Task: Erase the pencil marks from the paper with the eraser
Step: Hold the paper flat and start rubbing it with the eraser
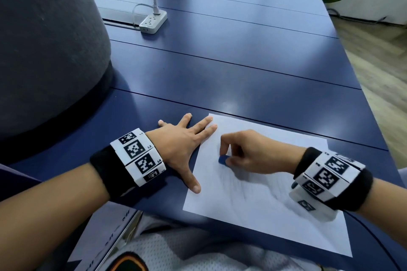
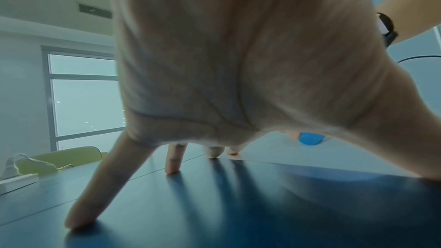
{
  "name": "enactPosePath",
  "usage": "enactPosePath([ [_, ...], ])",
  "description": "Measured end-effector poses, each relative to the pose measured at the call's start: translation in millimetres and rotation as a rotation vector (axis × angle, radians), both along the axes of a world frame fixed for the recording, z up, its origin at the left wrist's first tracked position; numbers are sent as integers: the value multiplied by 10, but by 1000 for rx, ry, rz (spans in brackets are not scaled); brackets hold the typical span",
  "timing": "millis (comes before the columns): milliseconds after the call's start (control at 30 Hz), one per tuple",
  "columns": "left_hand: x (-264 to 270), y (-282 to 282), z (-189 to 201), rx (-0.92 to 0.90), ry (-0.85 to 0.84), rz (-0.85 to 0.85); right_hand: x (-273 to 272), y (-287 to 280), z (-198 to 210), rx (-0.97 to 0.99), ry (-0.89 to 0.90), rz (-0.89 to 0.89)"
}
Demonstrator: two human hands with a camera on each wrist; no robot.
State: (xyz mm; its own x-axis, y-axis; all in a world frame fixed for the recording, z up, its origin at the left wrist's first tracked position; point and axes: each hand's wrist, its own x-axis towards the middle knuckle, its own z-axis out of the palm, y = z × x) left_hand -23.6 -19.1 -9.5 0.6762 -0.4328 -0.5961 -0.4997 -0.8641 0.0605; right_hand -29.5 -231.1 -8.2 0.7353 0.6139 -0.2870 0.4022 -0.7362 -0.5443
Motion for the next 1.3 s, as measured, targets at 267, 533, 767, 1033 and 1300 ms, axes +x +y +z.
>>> enactPosePath([
  [267, -10, 3, -3, -13, 4, 3, -86, 8, -24, 53, 1, 1],
  [533, -12, 9, 3, -15, 9, 8, -77, -27, 12, 69, -8, -8],
  [767, -13, 2, 14, -14, 18, 17, -48, -38, 35, 57, -41, -53],
  [1033, -12, -3, 13, -8, 12, 12, -149, -24, 80, 13, 19, 31],
  [1300, -26, 2, 0, -21, -1, 18, -245, -16, 92, -16, 63, 113],
])
